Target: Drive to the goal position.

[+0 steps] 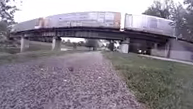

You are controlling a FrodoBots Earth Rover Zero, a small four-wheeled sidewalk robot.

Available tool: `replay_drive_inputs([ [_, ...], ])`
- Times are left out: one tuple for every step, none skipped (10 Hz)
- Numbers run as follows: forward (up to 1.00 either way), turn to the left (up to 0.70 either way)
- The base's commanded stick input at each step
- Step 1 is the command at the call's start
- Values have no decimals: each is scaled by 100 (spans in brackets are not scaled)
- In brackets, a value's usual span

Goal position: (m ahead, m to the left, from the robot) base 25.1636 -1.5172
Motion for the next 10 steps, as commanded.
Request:
replay_drive_inputs([
  [23,0],
  [0,0],
  [10,0],
  [60,0],
  [70,0],
  [70,0],
  [70,0],
  [70,0],
  [70,0],
  [70,0],
])
